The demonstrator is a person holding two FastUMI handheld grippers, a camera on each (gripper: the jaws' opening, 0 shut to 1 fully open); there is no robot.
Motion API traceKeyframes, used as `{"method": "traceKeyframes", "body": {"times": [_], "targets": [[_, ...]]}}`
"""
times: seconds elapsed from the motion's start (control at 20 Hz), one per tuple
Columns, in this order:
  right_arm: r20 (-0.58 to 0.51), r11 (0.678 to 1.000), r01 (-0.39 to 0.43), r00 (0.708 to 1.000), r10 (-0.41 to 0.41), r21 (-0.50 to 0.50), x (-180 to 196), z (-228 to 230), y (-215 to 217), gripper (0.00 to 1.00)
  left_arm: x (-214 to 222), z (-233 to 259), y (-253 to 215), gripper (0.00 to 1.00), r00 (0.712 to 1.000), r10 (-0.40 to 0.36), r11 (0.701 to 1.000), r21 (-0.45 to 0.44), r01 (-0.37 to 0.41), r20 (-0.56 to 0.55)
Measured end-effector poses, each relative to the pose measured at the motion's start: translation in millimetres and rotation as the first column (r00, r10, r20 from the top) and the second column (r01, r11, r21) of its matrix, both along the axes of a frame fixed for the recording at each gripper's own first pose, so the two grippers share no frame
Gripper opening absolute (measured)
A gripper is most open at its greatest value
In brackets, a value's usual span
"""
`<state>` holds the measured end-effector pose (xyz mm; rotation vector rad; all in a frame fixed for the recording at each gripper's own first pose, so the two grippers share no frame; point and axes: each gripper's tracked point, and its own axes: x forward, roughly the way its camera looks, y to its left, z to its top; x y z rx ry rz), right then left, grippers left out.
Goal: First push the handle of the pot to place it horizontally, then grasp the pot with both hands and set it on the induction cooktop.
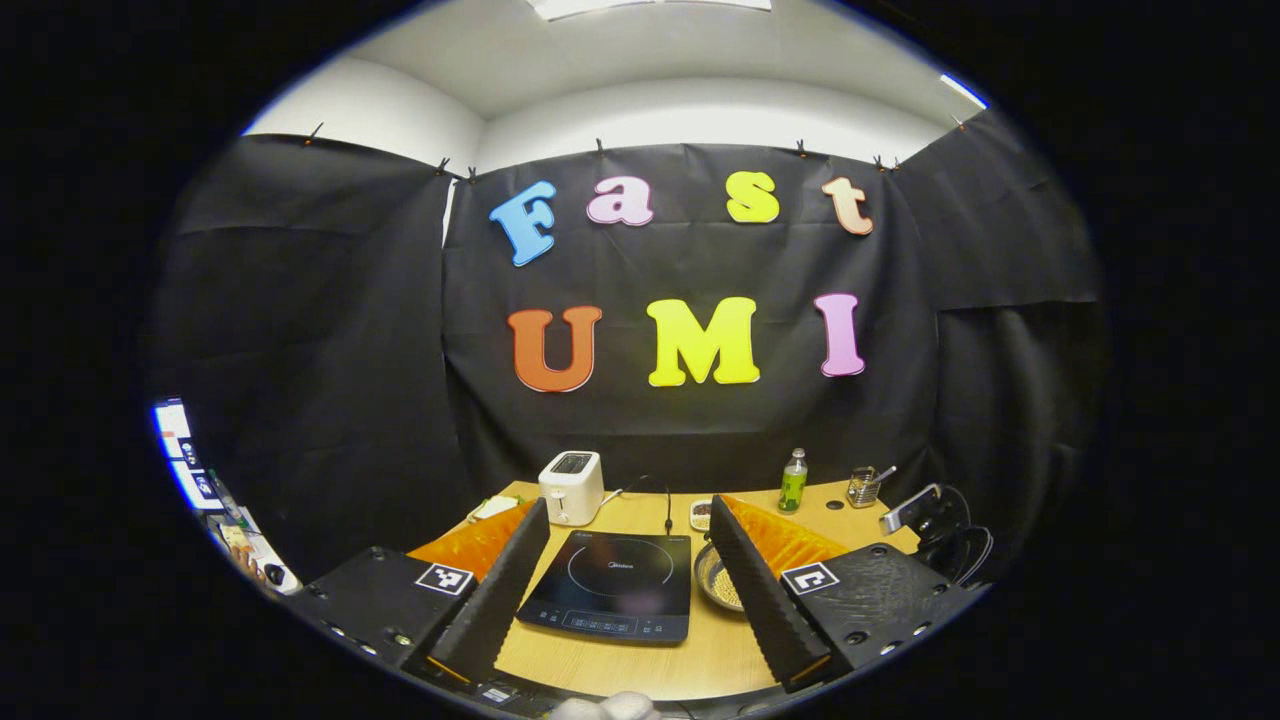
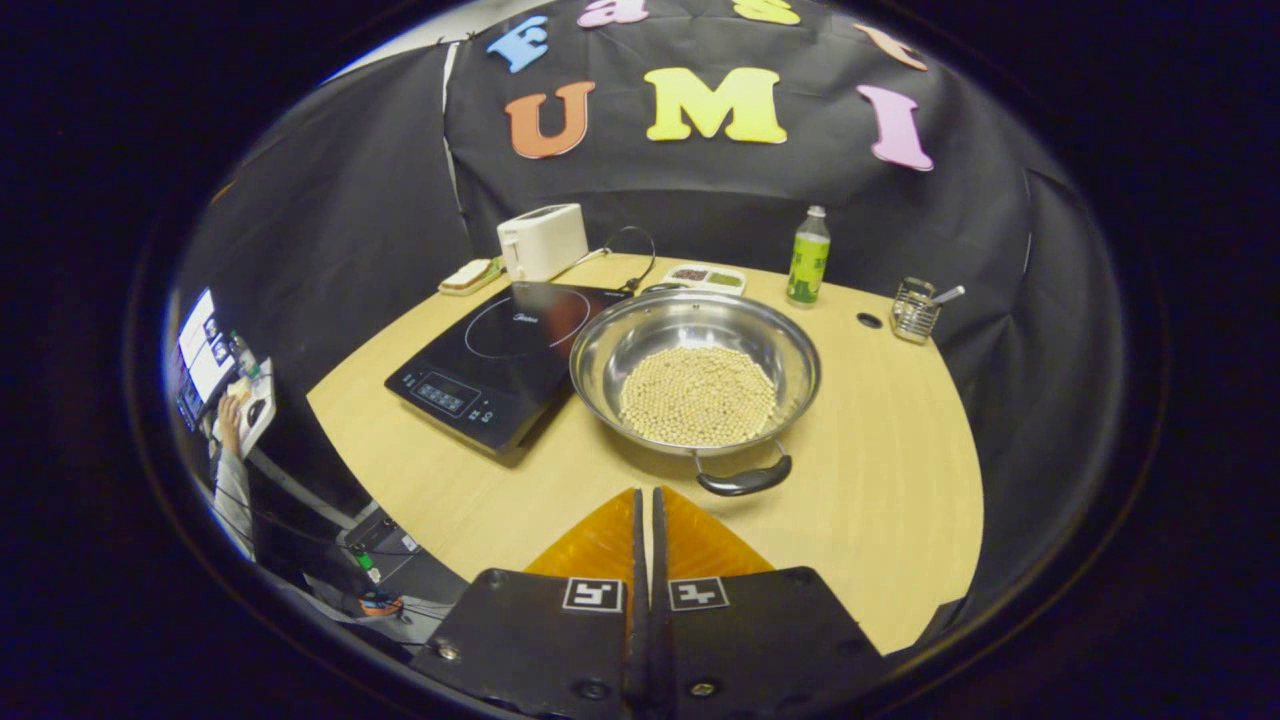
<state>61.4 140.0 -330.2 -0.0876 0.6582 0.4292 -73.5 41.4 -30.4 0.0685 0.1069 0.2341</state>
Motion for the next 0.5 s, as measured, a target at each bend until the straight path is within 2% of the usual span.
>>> {"method": "traceKeyframes", "body": {"times": [0.05,0.1,0.25,0.5], "targets": [[-0.014,1.000,-0.012,1.000,0.012,-0.010,10,-9,4,0.01,1,-2,1,0.96,1.000,0.019,1.000,0.003,-0.019,-0.011],[-0.034,1.000,-0.021,0.999,0.021,-0.015,18,-17,6,0.04,1,-4,1,0.96,0.999,0.035,0.999,0.005,-0.034,-0.015],[-0.070,0.999,-0.046,0.996,0.045,-0.018,38,-33,8,0.02,9,-7,2,0.95,0.996,0.083,0.997,0.006,-0.083,-0.032],[-0.133,0.995,-0.090,0.988,0.084,-0.044,51,-54,1,0.02,25,-11,0,0.95,0.988,0.146,0.989,-0.011,-0.147,-0.055]]}}
